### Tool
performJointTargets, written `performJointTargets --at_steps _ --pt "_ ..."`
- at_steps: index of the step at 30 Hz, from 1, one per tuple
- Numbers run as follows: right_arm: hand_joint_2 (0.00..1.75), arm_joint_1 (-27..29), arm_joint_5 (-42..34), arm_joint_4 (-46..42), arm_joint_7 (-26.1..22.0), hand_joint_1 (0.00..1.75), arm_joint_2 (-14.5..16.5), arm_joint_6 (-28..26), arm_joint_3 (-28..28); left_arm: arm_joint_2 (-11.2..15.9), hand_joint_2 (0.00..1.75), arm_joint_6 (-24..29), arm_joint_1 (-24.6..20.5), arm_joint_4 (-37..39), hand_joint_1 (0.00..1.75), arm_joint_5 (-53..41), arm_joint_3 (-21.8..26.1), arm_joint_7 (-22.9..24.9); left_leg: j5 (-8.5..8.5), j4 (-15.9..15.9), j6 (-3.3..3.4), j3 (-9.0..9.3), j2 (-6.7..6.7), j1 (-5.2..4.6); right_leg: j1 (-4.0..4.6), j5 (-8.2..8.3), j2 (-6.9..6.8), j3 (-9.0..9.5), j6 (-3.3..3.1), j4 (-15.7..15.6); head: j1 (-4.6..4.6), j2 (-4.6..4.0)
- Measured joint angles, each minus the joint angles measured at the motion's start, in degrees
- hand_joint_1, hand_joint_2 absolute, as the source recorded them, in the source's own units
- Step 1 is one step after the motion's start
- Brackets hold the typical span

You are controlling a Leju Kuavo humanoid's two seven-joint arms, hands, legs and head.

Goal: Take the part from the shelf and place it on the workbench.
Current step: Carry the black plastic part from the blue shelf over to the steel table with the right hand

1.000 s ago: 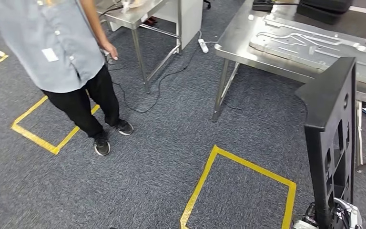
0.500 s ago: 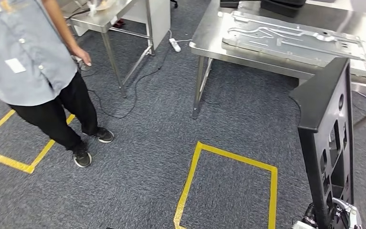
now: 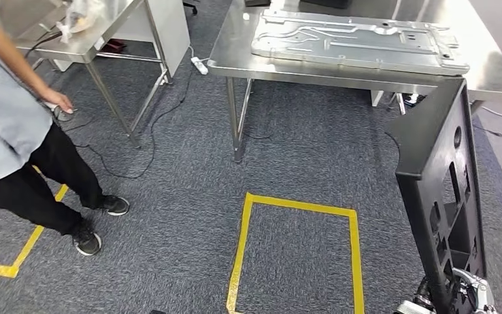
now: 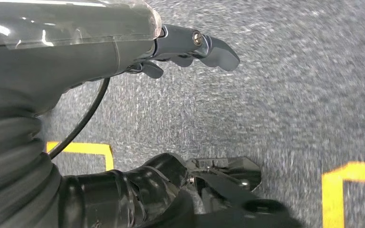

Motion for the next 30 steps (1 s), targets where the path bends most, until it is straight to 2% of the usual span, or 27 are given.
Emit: performJointTargets --at_steps 1,2,4,5,6,9,11,12,14,15,17,19,30 --pt "1.75 0.0 0.3 0.1 0.4 1.75 -0.1 0.0 0.0 0.0 1.75 0.0 0.0 0.0 0.0 0.0 0.0 0.0 0.78 0.5 0.06 -0.58 -0.09 -0.01 0.07 -0.08 0.46 0.05 -0.04 0.1 0.0 0.0" --pt "1.75 0.0 0.7 0.2 1.0 1.75 -0.3 0.0 0.1 0.0 1.75 0.0 0.1 0.0 0.0 0.0 0.0 0.0 2.67 -1.4 0.18 -0.04 -0.11 -0.01 0.11 -0.19 0.86 0.15 -0.03 0.2 -0.01 0.0" --pt "1.75 0.0 1.7 0.5 2.3 1.75 -0.7 0.0 0.3 0.0 1.75 -0.1 0.1 0.0 0.0 0.0 0.0 0.0 7.1 -9.0 0.65 2.92 -0.38 -0.05 0.19 -0.46 1.47 0.35 0.2 0.5 0.0 0.0" --pt "1.75 -0.1 2.4 0.6 3.0 1.75 -0.9 0.0 0.6 0.0 1.75 -0.2 0.0 0.0 0.0 0.0 0.0 -0.1 8.36 -12.2 0.9 4.13 -0.59 -0.13 0.28 -0.59 1.67 0.34 0.43 0.7 0.0 0.0" --pt "1.75 -0.1 3.2 0.8 3.6 1.75 -1.1 0.0 0.8 0.0 1.75 -0.3 -0.1 0.0 0.0 0.0 0.0 -0.2 8.92 -14.2 1.14 4.84 -0.79 -0.22 0.32 -0.65 1.78 0.26 0.69 0.8 0.02 0.0" --pt "1.75 -0.2 5.0 1.3 4.5 1.75 -1.3 0.0 1.0 0.0 1.75 -0.5 -0.2 0.0 0.0 -0.1 0.0 -0.5 9.21 -15.3 1.92 5.03 -0.85 -0.41 0.25 -0.61 1.83 0.04 1.68 0.9 0.02 0.0" --pt "1.75 -0.3 4.9 1.5 4.7 1.75 -1.4 0.0 1.0 0.0 1.75 -0.8 -0.1 0.0 0.0 -0.2 0.0 -0.7 9.67 -15.8 2.63 5.22 -0.64 -0.24 0.15 -1.92 1.24 -0.62 2.39 2.5 0.04 0.0" --pt "1.75 -0.4 4.7 1.5 4.8 1.75 -1.4 0.0 1.0 0.0 1.75 -1.1 -0.1 0.0 0.0 -0.2 0.0 -0.8 9.84 -16.0 2.9 5.29 -0.48 -0.12 0.05 -3.46 0.86 -1.67 2.71 4.9 0.05 0.0" --pt "1.75 -0.6 4.2 1.8 4.9 1.75 -1.5 0.0 1.0 0.0 1.75 -1.5 0.0 0.0 0.0 -0.2 0.0 -0.8 9.88 -16.0 3.05 5.19 -0.21 -0.15 -0.15 -7.07 0.4 -5.03 3.24 12.1 0.05 0.0" --pt "1.75 -0.7 4.0 1.9 4.9 1.75 -1.6 0.0 1.0 0.0 1.75 -1.6 0.0 0.0 0.0 -0.2 0.0 -0.9 9.86 -16.0 3.04 5.16 -0.07 -0.17 -0.26 -8.07 0.32 -6.53 3.4 15.2 0.05 0.0" --pt "1.75 -0.7 3.8 2.2 5.0 1.75 -1.7 0.0 1.0 0.0 1.75 -1.8 0.1 0.0 0.0 -0.2 0.0 -0.9 9.82 -16.0 3.02 5.15 0.09 -0.17 -0.36 -8.15 0.23 -7.84 3.53 17.7 0.05 0.0" --pt "1.75 -0.7 3.8 2.3 5.0 1.75 -1.7 0.0 1.0 0.0 1.75 -1.8 0.1 0.0 0.0 -0.2 0.0 -0.9 9.81 -16.0 3.01 5.17 0.11 -0.16 -0.38 -7.62 0.2 -7.75 3.55 17.4 0.05 0.0" --pt "1.75 -0.7 3.8 2.3 5.0 1.75 -1.7 0.0 1.0 0.0 1.75 -1.8 0.1 0.0 0.0 -0.2 0.0 -0.9 9.81 -16.0 3.01 5.17 0.11 -0.16 -0.38 -7.62 0.2 -7.75 3.55 17.4 0.05 0.0"
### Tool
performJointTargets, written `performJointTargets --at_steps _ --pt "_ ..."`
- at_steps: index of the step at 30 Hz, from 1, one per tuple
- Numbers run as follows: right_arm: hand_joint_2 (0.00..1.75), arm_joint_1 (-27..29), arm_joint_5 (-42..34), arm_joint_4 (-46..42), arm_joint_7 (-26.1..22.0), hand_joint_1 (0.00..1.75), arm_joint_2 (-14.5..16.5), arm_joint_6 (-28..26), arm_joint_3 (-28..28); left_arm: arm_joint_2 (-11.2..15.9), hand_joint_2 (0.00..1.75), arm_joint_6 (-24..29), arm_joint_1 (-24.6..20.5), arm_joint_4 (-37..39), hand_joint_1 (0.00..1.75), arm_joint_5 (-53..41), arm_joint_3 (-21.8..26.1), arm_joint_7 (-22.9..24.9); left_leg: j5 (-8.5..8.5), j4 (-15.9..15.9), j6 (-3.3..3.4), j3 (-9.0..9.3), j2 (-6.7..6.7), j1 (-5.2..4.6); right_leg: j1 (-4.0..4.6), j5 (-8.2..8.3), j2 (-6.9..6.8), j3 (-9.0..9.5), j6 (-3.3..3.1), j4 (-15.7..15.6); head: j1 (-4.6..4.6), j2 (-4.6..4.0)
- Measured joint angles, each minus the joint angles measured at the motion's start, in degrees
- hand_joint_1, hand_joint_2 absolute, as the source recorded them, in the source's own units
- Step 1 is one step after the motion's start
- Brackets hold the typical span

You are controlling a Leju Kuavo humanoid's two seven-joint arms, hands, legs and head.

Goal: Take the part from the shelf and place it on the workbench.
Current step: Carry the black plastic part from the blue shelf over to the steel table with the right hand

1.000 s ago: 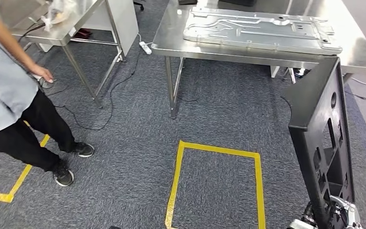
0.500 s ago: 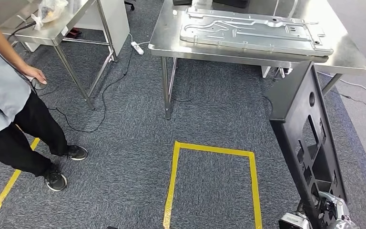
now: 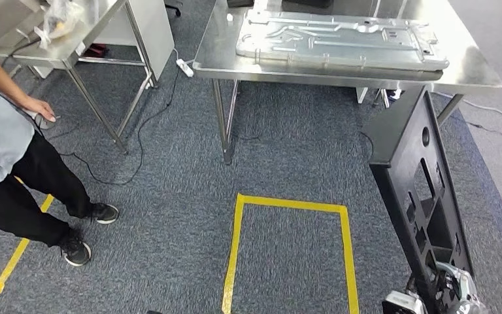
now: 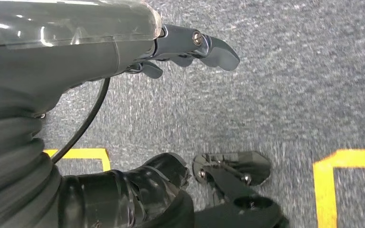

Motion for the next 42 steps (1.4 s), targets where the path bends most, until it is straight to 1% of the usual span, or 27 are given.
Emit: performJointTargets --at_steps 6,8,9,10,12,13,14,16,18,19,20,21,22,23,24,25,28,30,31,33,34,35,36,38,39,40,42 --pt "1.75 0.0 0.0 0.0 0.0 1.75 0.0 0.0 0.0 0.0 1.75 0.0 0.0 0.0 0.0 0.0 0.0 0.0 -0.01 0.0 -0.01 0.01 0.0 0.0 -0.01 0.23 -0.02 0.13 0.0 -0.3 0.01 0.0" --pt "1.75 -0.1 0.0 0.0 0.0 1.75 -0.1 0.0 0.1 0.0 1.75 -0.1 0.0 0.0 0.0 0.0 0.0 0.0 -0.24 0.0 -0.33 0.27 0.0 -0.08 0.12 3.59 -0.45 4.27 -0.42 -8.6 0.02 0.0" --pt "1.75 -0.1 0.0 0.1 0.0 1.75 -0.2 0.0 0.1 0.0 1.75 -0.2 -0.1 0.0 0.0 0.0 0.0 0.0 -0.47 0.1 -0.89 0.4 0.06 -0.15 0.16 5.32 -0.53 6.35 -1.05 -12.9 0.0 0.0" --pt "1.75 -0.2 -0.3 0.2 0.0 1.75 -0.3 0.0 0.4 0.0 1.75 -0.5 -0.1 0.0 0.0 -0.1 0.0 0.0 -0.58 1.5 -1.47 -0.3 0.0 -0.15 0.32 6.73 -0.49 8.51 -1.9 -17.0 -0.03 0.0" --pt "1.75 -0.2 -0.8 0.3 -0.1 1.75 -0.3 0.0 0.8 0.1 1.75 -0.9 0.0 0.0 0.0 -0.3 0.0 -0.1 -0.44 1.9 -1.68 -0.96 -0.23 -0.25 0.62 6.34 0.07 8.81 -2.44 -17.0 -0.08 0.0" --pt "1.75 -0.2 -1.1 0.3 -0.1 1.75 -0.4 0.0 0.9 0.1 1.75 -1.1 0.1 0.0 0.0 -0.5 0.0 -0.1 -0.14 1.8 -1.24 -1.17 -0.36 -0.16 0.74 5.91 0.2 8.9 -2.16 -16.6 -0.08 0.0" --pt "1.75 -0.2 -1.1 0.3 -0.1 1.75 -0.4 0.0 0.9 0.1 1.75 -1.1 0.0 0.0 0.0 -0.5 0.0 -0.1 0.05 0.4 -0.69 -0.51 -0.37 -0.15 0.74 5.32 0.17 8.61 -1.62 -15.8 -0.03 0.0" --pt "1.75 -0.2 -1.4 0.3 -0.2 1.75 -0.5 0.0 0.9 0.1 1.75 -1.2 0.0 0.0 0.0 -0.5 0.0 -0.2 0.22 -0.1 -0.1 -0.2 -0.23 0.08 0.48 2.7 0.02 6.36 -1.06 -11.0 0.04 0.0" --pt "1.75 -0.2 -2.0 0.3 -0.3 1.75 -0.6 0.0 0.9 0.1 1.75 -1.3 0.0 0.0 0.0 -0.5 0.0 -0.2 0.06 -0.1 0.1 -0.13 -0.18 0.1 0.15 -0.22 -0.06 2.44 -0.56 -3.7 0.05 0.0" --pt "1.75 -0.1 -2.2 0.3 -0.3 1.75 -0.6 0.0 0.9 0.1 1.75 -1.3 0.0 0.0 0.0 -0.6 0.0 -0.2 -0.08 -0.1 0.06 -0.03 -0.16 0.12 -0.03 -0.49 -0.09 1.07 -0.35 -1.5 0.05 0.0" --pt "1.75 -0.1 -2.4 0.3 -0.4 1.75 -0.7 0.0 0.9 0.1 1.75 -1.3 0.1 0.0 0.0 -0.6 0.0 -0.2 -0.25 -0.1 -0.06 0.15 -0.16 0.15 -0.21 0.43 -0.13 0.72 -0.21 -1.4 0.05 0.0" --pt "1.75 -0.1 -2.5 0.3 -0.4 1.75 -0.7 0.0 0.9 0.1 1.75 -1.3 0.1 0.0 0.0 -0.6 0.0 -0.2 -0.47 -0.1 -0.23 0.44 -0.16 0.21 -0.37 2.32 -0.21 1.47 -0.13 -3.5 0.05 0.0" --pt "1.75 -0.1 -2.6 0.3 -0.5 1.75 -0.7 0.0 0.9 0.1 1.75 -1.3 0.2 0.0 0.0 -0.6 0.0 -0.2 -0.74 0.0 -0.46 0.82 -0.17 0.27 -0.5 4.71 -0.35 3.12 -0.13 -7.3 0.06 0.0" --pt "1.75 -0.1 -2.7 0.3 -0.5 1.75 -0.7 0.0 0.9 0.1 1.75 -1.3 0.2 0.0 0.0 -0.6 0.0 -0.2 -1.04 0.0 -0.77 1.14 -0.17 0.25 -0.49 6.35 -0.51 4.88 -0.2 -11.0 0.06 0.0" --pt "1.75 -0.1 -2.7 0.3 -0.6 1.75 -0.7 0.0 0.9 0.1 1.75 -1.3 0.1 0.0 0.0 -0.6 0.0 -0.2 -1.33 0.0 -1.11 1.33 -0.18 0.21 -0.36 7.28 -0.62 6.28 -0.36 -14.0 0.05 0.0" --pt "1.75 -0.1 -2.7 0.2 -0.7 1.75 -0.7 0.0 0.9 0.1 1.75 -1.3 0.1 0.0 0.0 -0.6 0.0 -0.2 -1.54 0.0 -1.46 1.45 -0.17 0.14 -0.18 7.47 -0.68 7.08 -0.6 -15.7 0.04 0.0" --pt "1.75 0.0 -2.7 0.1 -1.1 1.75 -0.8 0.0 0.9 0.1 1.75 -1.2 0.0 0.0 0.0 -0.7 0.0 -0.3 -2.0 -0.2 -2.48 1.88 -0.02 0.15 0.07 6.93 -0.47 7.55 -1.69 -16.5 -0.01 0.0" --pt "1.75 0.1 -2.6 0.1 -1.2 1.75 -0.8 0.0 0.9 0.1 1.75 -1.2 -0.1 0.0 0.0 -0.7 0.0 -0.3 -3.41 1.9 -2.99 1.31 -0.07 0.28 -0.11 6.79 -0.41 8.21 -2.59 -17.0 -0.02 0.0" --pt "1.75 0.0 -2.6 0.0 -1.2 1.75 -0.8 0.0 0.9 0.1 1.75 -1.2 -0.1 0.0 0.0 -0.7 0.0 -0.3 -4.85 4.8 -3.12 -0.09 -0.14 0.33 -0.13 6.67 -0.44 8.55 -2.99 -17.2 -0.04 0.0" --pt "1.75 0.0 -2.6 0.0 -1.2 1.75 -0.8 0.0 0.9 0.1 1.75 -1.2 0.0 0.0 0.0 -0.7 0.0 -0.3 -7.86 12.9 -3.21 -4.66 -0.18 0.33 0.15 6.24 -0.43 8.95 -3.58 -17.2 -0.05 0.0" --pt "1.75 0.1 -2.6 0.0 -1.2 1.75 -0.8 0.0 0.9 0.1 1.75 -1.2 0.1 0.0 0.0 -0.7 0.0 -0.3 -8.35 15.9 -3.19 -6.7 -0.18 0.33 0.32 5.99 -0.34 9.18 -3.75 -17.1 -0.05 0.0" --pt "1.75 0.1 -2.6 0.0 -1.2 1.75 -0.8 0.0 0.9 0.1 1.75 -1.1 0.2 0.0 0.0 -0.7 0.0 -0.3 -7.65 16.9 -3.11 -7.82 -0.18 0.33 0.46 5.71 -0.21 9.5 -3.82 -17.1 -0.04 0.0" --pt "1.75 0.1 -2.6 0.0 -1.2 1.75 -0.8 0.0 0.9 0.1 1.75 -1.1 0.3 0.0 0.0 -0.7 0.0 -0.3 -5.84 15.6 -2.92 -7.83 -0.19 0.3 0.58 5.41 -0.04 9.94 -3.82 -17.1 -0.05 0.0" --pt "1.75 0.1 -2.6 0.0 -1.2 1.75 -0.8 0.0 0.9 0.1 1.75 -0.5 0.4 0.0 0.0 -0.6 0.0 -0.1 -0.82 8.5 -2.11 -5.37 -0.28 0.0 0.78 4.68 0.17 10.96 -3.68 -17.1 -0.01 0.0" --pt "1.75 0.1 -2.6 0.0 -1.2 1.75 -0.8 0.0 0.9 0.2 1.75 0.1 0.4 0.0 0.0 -0.7 0.0 0.1 0.78 5.0 -1.68 -4.0 -0.31 -0.2 0.9 4.31 0.27 11.28 -3.47 -17.0 0.01 0.0" --pt "1.75 0.1 -2.6 0.0 -1.2 1.75 -0.8 0.0 0.9 0.2 1.75 1.0 0.3 0.0 0.0 -0.7 0.0 0.6 1.59 2.7 -1.34 -3.05 -0.34 -0.43 0.91 4.02 0.29 11.43 -3.22 -17.0 0.03 0.0" --pt "1.75 0.1 -2.6 0.0 -1.1 1.75 -0.8 0.0 0.9 0.2 1.75 2.7 0.1 0.0 0.0 -0.7 0.1 1.4 1.37 1.5 -1.01 -2.5 -0.33 -0.72 0.81 3.74 0.31 11.47 -2.62 -17.2 0.02 0.0"
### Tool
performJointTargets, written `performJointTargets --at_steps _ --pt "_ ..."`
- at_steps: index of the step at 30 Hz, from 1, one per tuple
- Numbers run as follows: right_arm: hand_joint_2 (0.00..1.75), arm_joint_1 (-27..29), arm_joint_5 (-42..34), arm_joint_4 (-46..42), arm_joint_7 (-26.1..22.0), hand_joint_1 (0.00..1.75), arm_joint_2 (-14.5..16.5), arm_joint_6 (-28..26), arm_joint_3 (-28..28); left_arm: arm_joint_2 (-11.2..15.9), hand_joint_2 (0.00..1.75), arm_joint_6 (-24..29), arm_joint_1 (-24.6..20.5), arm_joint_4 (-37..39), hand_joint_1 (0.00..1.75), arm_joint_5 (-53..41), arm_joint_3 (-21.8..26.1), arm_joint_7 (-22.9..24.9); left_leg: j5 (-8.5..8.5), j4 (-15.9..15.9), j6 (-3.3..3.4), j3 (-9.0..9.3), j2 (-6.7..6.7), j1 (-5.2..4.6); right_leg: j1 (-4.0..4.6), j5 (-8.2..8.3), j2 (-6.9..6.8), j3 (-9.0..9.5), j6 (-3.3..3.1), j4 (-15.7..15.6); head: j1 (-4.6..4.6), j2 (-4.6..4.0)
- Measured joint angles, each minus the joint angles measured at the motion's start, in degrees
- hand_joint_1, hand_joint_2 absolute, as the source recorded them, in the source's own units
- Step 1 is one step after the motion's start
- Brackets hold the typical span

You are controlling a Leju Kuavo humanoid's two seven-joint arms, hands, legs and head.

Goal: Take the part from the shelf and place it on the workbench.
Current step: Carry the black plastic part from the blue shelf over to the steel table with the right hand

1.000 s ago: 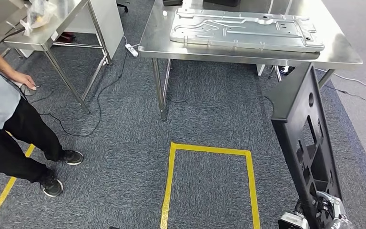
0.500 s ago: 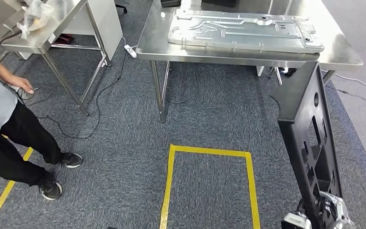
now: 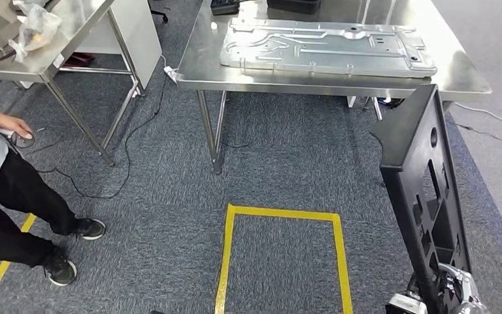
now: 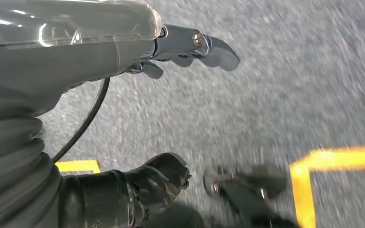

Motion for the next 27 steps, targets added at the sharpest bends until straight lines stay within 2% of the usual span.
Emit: performJointTargets --at_steps 2,3,4,6,7,8,9,11,12,13,14,16,18,19,21,22,23,24,25,27 --pt "1.75 0.0 0.0 -0.1 0.0 1.75 0.0 0.0 0.0 -0.1 1.75 1.1 0.0 0.0 0.0 0.0 0.0 0.5 0.25 -1.0 0.4 0.54 0.08 0.35 -0.05 -0.43 -0.15 0.18 0.62 0.1 0.0 0.0" --pt "1.75 0.1 0.1 -0.1 0.0 1.75 0.0 0.0 0.0 -0.1 1.75 1.5 0.0 0.0 0.0 0.0 0.0 0.7 0.41 -1.6 0.68 0.91 0.17 0.57 -0.07 -1.17 -0.24 -0.22 0.97 1.2 0.04 0.0" --pt "1.75 0.1 0.1 -0.2 0.0 1.75 -0.1 0.0 0.0 -0.2 1.75 1.7 0.0 0.0 0.0 -0.1 0.0 0.7 0.54 -2.2 0.92 1.26 0.26 0.79 -0.15 -2.41 -0.33 -1.26 1.33 3.4 0.09 0.0" --pt "1.75 0.1 0.1 -0.2 0.0 1.75 -0.2 0.0 0.0 -0.2 1.75 1.9 -0.2 0.0 0.0 -0.1 0.1 0.7 0.38 -2.4 1.2 1.52 0.38 0.74 -0.62 -5.33 -0.4 -5.12 1.98 10.3 0.16 0.0" --pt "1.75 0.2 0.1 -0.2 0.0 1.75 -0.2 0.0 0.0 -0.3 1.75 1.9 -0.2 0.0 0.0 -0.1 0.1 0.7 0.24 -2.3 1.17 1.61 0.4 0.76 -0.91 -5.99 -0.42 -6.99 2.28 13.2 0.17 0.0" --pt "1.75 0.3 0.1 -0.2 0.0 1.75 -0.3 0.0 0.0 -0.3 1.75 1.9 -0.2 0.0 0.0 -0.2 0.1 0.7 0.03 -2.3 1.08 1.77 0.42 0.82 -1.2 -5.59 -0.45 -8.08 2.56 14.5 0.17 0.0" --pt "1.75 0.3 0.1 -0.1 0.1 1.75 -0.4 0.0 0.0 -0.4 1.75 1.9 -0.2 0.0 0.0 -0.2 0.1 0.7 -0.22 -2.2 0.9 2.01 0.45 0.92 -1.48 -4.09 -0.53 -8.14 2.8 13.6 0.18 0.0" --pt "1.75 0.3 0.1 -0.1 0.1 1.75 -0.5 0.0 0.0 -0.4 1.75 1.9 -0.2 0.0 0.0 -0.3 0.1 0.7 -0.88 -1.8 0.28 2.56 0.5 1.2 -1.87 0.37 -1.15 -5.66 3.17 7.1 0.19 0.0" --pt "1.75 0.2 0.1 -0.1 0.1 1.75 -0.5 0.0 0.0 -0.5 1.75 1.8 -0.2 0.0 0.0 -0.3 0.1 0.6 -1.24 -1.5 -0.11 2.68 0.5 1.17 -1.79 1.83 -1.63 -4.4 3.19 3.9 0.22 0.0" --pt "1.75 0.2 0.1 -0.1 0.1 1.75 -0.5 0.0 0.0 -0.5 1.75 1.6 -0.3 0.0 0.0 -0.3 0.1 0.5 -1.51 -1.3 -0.53 2.7 0.53 1.1 -1.66 2.55 -1.99 -3.62 3.0 1.8 0.19 0.0" --pt "1.75 0.1 0.1 -0.1 0.1 1.75 -0.5 0.0 0.0 -0.5 1.75 1.4 -0.3 0.0 0.0 -0.3 0.1 0.4 -1.68 -1.1 -0.91 2.67 0.6 0.98 -1.47 2.51 -2.18 -3.4 2.68 1.0 0.17 0.0" --pt "1.75 0.1 0.1 -0.1 0.1 1.75 -0.6 0.0 0.0 -0.5 1.75 1.0 -0.3 0.0 0.0 -0.2 0.1 0.0 -1.81 -1.2 -1.54 2.74 0.96 0.93 -1.25 2.45 -1.78 -3.51 1.72 1.0 0.07 0.0" --pt "1.75 0.1 0.1 -0.1 0.1 1.75 -0.6 0.0 0.0 -0.5 1.75 0.6 -0.3 0.0 0.0 -0.2 0.1 -0.5 -2.85 -0.1 -2.01 2.48 0.99 1.15 -1.3 2.58 -1.45 -3.25 0.8 0.7 0.07 0.0" --pt "1.75 0.1 0.2 -0.1 0.1 1.75 -0.6 0.0 0.0 -0.5 1.75 0.3 -0.4 0.0 0.0 -0.1 0.1 -0.7 -4.2 2.1 -2.16 1.54 0.77 1.24 -1.31 2.62 -1.38 -3.07 0.36 0.5 0.07 0.0" --pt "1.75 0.0 0.2 0.0 0.1 1.75 -0.6 0.0 0.0 -0.5 1.75 -0.4 -0.4 0.0 0.0 0.0 0.2 -1.1 -7.74 9.5 -2.23 -2.06 0.3 1.28 -1.1 2.54 -1.3 -2.95 -0.22 0.5 0.05 0.0" --pt "1.75 -0.1 0.2 0.0 0.1 1.75 -0.6 0.0 0.0 -0.5 1.75 -0.8 -0.3 0.0 0.0 0.0 0.2 -1.2 -8.98 13.2 -2.21 -3.97 0.2 1.27 -0.94 2.47 -1.2 -2.89 -0.37 0.5 0.05 0.0" --pt "1.75 -0.1 0.2 0.0 0.1 1.75 -0.6 0.0 0.0 -0.5 1.75 -1.0 -0.3 0.0 0.0 0.0 0.2 -1.4 -9.16 15.2 -2.13 -5.17 0.17 1.26 -0.77 2.4 -1.08 -2.8 -0.47 0.5 0.04 0.0" --pt "1.75 -0.1 0.2 0.0 0.1 1.75 -0.6 0.0 0.0 -0.4 1.75 -1.2 -0.2 0.0 0.0 0.0 0.2 -1.5 -8.22 15.2 -1.97 -5.37 0.16 1.24 -0.62 2.33 -0.91 -2.66 -0.55 0.5 0.04 0.0" --pt "1.75 -0.1 0.3 0.0 0.1 1.75 -0.6 0.0 0.0 -0.4 1.75 -1.3 -0.1 0.0 0.0 0.0 0.2 -1.5 -6.3 12.8 -1.68 -4.45 0.14 1.19 -0.49 2.26 -0.74 -2.47 -0.57 0.5 0.04 0.0" --pt "1.75 -0.2 0.6 0.0 0.0 1.75 -0.6 0.0 0.0 -0.4 1.75 -1.5 -0.1 0.0 0.0 0.0 0.2 -1.5 -2.36 5.1 -0.8 -1.06 0.0 0.87 -0.2 2.05 -0.47 -2.14 -0.44 0.5 0.06 0.0"
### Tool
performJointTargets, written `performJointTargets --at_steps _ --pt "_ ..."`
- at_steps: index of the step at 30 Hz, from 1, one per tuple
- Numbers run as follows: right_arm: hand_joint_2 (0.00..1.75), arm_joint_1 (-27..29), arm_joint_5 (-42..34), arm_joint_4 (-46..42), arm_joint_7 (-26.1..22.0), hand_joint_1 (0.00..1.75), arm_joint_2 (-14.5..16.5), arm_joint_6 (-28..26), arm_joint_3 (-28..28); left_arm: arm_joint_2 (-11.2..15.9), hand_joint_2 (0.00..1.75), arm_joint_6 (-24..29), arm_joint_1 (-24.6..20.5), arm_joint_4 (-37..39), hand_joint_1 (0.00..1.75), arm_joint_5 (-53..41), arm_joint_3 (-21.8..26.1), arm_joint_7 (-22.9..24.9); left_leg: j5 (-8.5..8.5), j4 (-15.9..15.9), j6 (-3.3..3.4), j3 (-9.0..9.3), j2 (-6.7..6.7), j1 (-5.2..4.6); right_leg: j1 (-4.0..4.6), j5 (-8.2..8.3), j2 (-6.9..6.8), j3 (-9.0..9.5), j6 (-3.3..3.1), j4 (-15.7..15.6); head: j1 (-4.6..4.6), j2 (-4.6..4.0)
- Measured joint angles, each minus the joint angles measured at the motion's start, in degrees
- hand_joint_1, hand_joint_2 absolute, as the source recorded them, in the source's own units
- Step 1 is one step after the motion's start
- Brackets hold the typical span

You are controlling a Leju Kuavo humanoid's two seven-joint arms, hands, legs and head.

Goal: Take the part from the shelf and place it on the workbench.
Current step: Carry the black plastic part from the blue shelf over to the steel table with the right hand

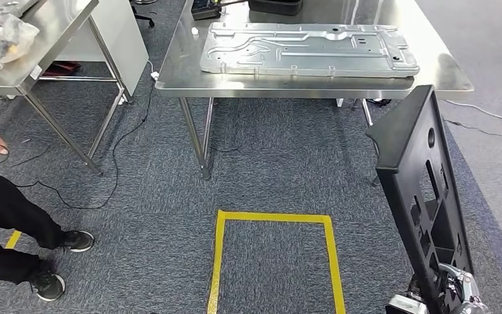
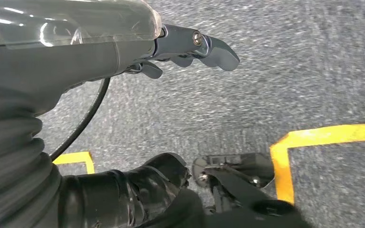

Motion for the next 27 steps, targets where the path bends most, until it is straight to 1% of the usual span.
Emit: performJointTargets --at_steps 1,2,4,6,7,8,10,11,12,13,14,15,16,17,19,21,22,23,25,26,27 --pt "1.75 0.0 0.2 0.0 0.0 1.75 0.0 0.0 0.0 0.1 1.75 -0.2 -0.1 0.0 0.0 0.0 0.0 0.0 0.99 -3.0 0.33 1.33 -0.03 -0.17 0.09 -0.09 0.1 0.05 0.2 0.0 0.0 0.0" --pt "1.75 -0.1 0.4 0.0 0.0 1.75 0.0 0.0 0.0 0.2 1.75 -0.4 -0.2 0.0 0.0 0.0 0.0 -0.1 1.28 -4.7 0.55 2.05 -0.06 -0.37 0.11 -0.15 0.13 0.03 0.44 0.1 0.01 0.0" --pt "1.75 -0.1 1.0 0.0 -0.1 1.75 0.0 0.0 0.0 0.2 1.75 -0.7 -0.3 0.0 0.0 0.0 0.1 -0.2 1.21 -5.6 0.68 2.33 -0.02 -0.54 -0.01 -0.11 0.14 0.02 1.1 -0.1 0.0 0.0" --pt "1.75 -0.2 1.4 0.0 -0.3 1.75 0.1 0.0 0.0 0.2 1.75 -0.8 -0.2 0.0 0.0 0.0 0.1 -0.2 1.71 -6.4 1.11 2.74 0.07 -0.26 -0.11 -0.54 0.05 -0.03 1.73 0.3 0.03 0.0" --pt "1.75 -0.3 1.4 0.0 -0.4 1.75 0.1 0.0 0.0 0.2 1.75 -0.7 -0.2 0.0 0.0 -0.1 0.1 -0.2 2.0 -6.9 1.39 2.95 0.13 -0.07 -0.12 -1.49 0.01 -0.61 2.0 1.6 0.06 0.0" --pt "1.75 -0.4 1.3 0.0 -0.6 1.75 0.2 0.0 0.0 0.2 1.75 -0.7 -0.2 0.0 0.0 -0.1 0.1 -0.2 2.19 -7.2 1.59 3.09 0.19 0.07 -0.23 -2.99 -0.04 -1.77 2.24 4.2 0.09 0.0" --pt "1.75 -0.4 0.9 0.0 -0.9 1.75 0.2 0.0 0.0 0.2 1.75 -0.7 -0.3 0.0 0.0 -0.3 0.1 -0.2 2.18 -7.3 1.83 3.08 0.23 0.03 -0.47 -6.23 -0.07 -5.3 2.72 11.2 0.11 0.0" --pt "1.75 -0.4 0.8 0.1 -1.0 1.75 0.2 0.0 0.0 0.2 1.75 -0.7 -0.3 0.0 0.0 -0.3 0.1 -0.2 2.1 -7.2 1.83 3.1 0.24 0.02 -0.65 -6.85 -0.08 -6.66 2.95 13.7 0.11 0.0" --pt "1.75 -0.4 0.8 0.1 -1.0 1.75 0.2 0.0 0.0 0.2 1.75 -0.7 -0.2 0.0 0.0 -0.3 0.1 -0.2 1.99 -7.2 1.79 3.17 0.25 0.02 -0.84 -6.39 -0.11 -7.18 3.14 14.5 0.1 0.0" --pt "1.75 -0.4 0.7 0.2 -1.0 1.75 0.2 0.0 0.0 0.2 1.75 -0.7 -0.2 0.0 0.0 -0.3 0.1 -0.2 1.86 -7.1 1.66 3.28 0.25 0.05 -1.02 -4.83 -0.16 -6.6 3.28 13.0 0.11 0.0" --pt "1.75 -0.4 0.6 0.2 -1.0 1.75 0.2 0.0 0.0 0.2 1.75 -0.7 -0.2 0.0 0.0 -0.4 0.1 -0.2 1.67 -7.0 1.46 3.42 0.23 0.09 -1.21 -2.63 -0.25 -5.06 3.35 9.6 0.11 0.0" --pt "1.75 -0.5 0.5 0.2 -1.0 1.75 0.2 0.0 0.0 0.2 1.75 -0.7 -0.2 0.0 0.0 -0.4 0.1 -0.1 1.44 -6.8 1.2 3.51 0.21 0.08 -1.31 -0.97 -0.37 -3.3 3.32 5.9 0.11 0.0" --pt "1.75 -0.5 0.5 0.2 -1.0 1.75 0.2 0.0 0.0 0.2 1.75 -0.7 -0.2 0.0 0.0 -0.5 0.1 -0.1 1.17 -6.5 0.84 3.52 0.18 0.01 -1.27 0.18 -0.41 -1.87 3.13 2.7 0.1 0.0" --pt "1.75 -0.5 0.4 0.2 -1.0 1.75 0.2 0.0 0.0 0.2 1.75 -0.7 -0.2 0.0 0.0 -0.6 0.1 -0.2 0.98 -6.3 0.49 3.5 0.17 -0.07 -1.15 0.58 -0.43 -1.05 2.85 0.8 0.08 0.0" --pt "1.75 -0.5 0.3 0.2 -1.0 1.75 0.2 0.0 0.0 0.2 1.75 -0.7 -0.2 0.0 0.0 -0.7 0.1 -0.2 0.78 -6.3 -0.23 3.55 0.2 -0.19 -0.77 0.33 -0.28 -0.87 2.1 0.1 0.03 0.0" --pt "1.75 -0.5 0.3 0.2 -1.0 1.75 0.2 0.0 0.2 0.2 1.75 -0.6 -0.3 0.0 0.0 -0.8 0.1 -0.2 0.28 -6.0 -0.88 3.57 0.23 -0.02 -0.89 0.37 -0.17 -0.55 1.29 -0.3 0.02 0.0" --pt "1.75 -0.5 0.3 0.2 -1.0 1.75 0.1 0.0 0.4 0.2 1.75 -0.5 -0.3 0.0 0.0 -0.9 0.1 -0.2 -0.57 -4.6 -1.14 3.05 0.22 0.06 -0.99 0.39 -0.18 -0.34 0.85 -0.5 0.01 0.0" --pt "1.75 -0.6 0.3 0.2 -1.0 1.75 0.1 0.0 0.6 0.2 1.75 -0.5 -0.3 0.0 0.0 -0.9 0.1 -0.2 -1.93 -2.1 -1.32 1.89 0.17 0.14 -1.07 0.36 -0.2 -0.11 0.47 -0.6 -0.01 0.0" --pt "1.75 -0.6 0.4 0.4 -1.0 1.75 0.1 0.0 1.1 0.2 1.75 -0.5 -0.3 0.0 0.0 -0.9 0.1 -0.2 -5.14 5.4 -1.5 -2.0 0.14 0.17 -0.85 0.05 -0.26 0.12 -0.09 -0.6 -0.02 0.0" --pt "1.75 -0.6 0.5 0.5 -0.9 1.75 0.1 0.0 1.3 0.2 1.75 -0.5 -0.2 0.0 0.0 -0.9 0.1 -0.2 -5.94 8.6 -1.53 -3.83 0.14 0.18 -0.72 -0.14 -0.22 0.28 -0.24 -0.6 -0.01 0.0" --pt "1.75 -0.6 0.5 0.6 -0.9 1.75 0.0 0.0 1.5 0.2 1.75 -0.6 -0.1 0.0 0.0 -1.0 0.1 -0.2 -5.67 10.1 -1.47 -4.88 0.14 0.17 -0.59 -0.37 -0.15 0.52 -0.32 -0.6 -0.01 0.0"
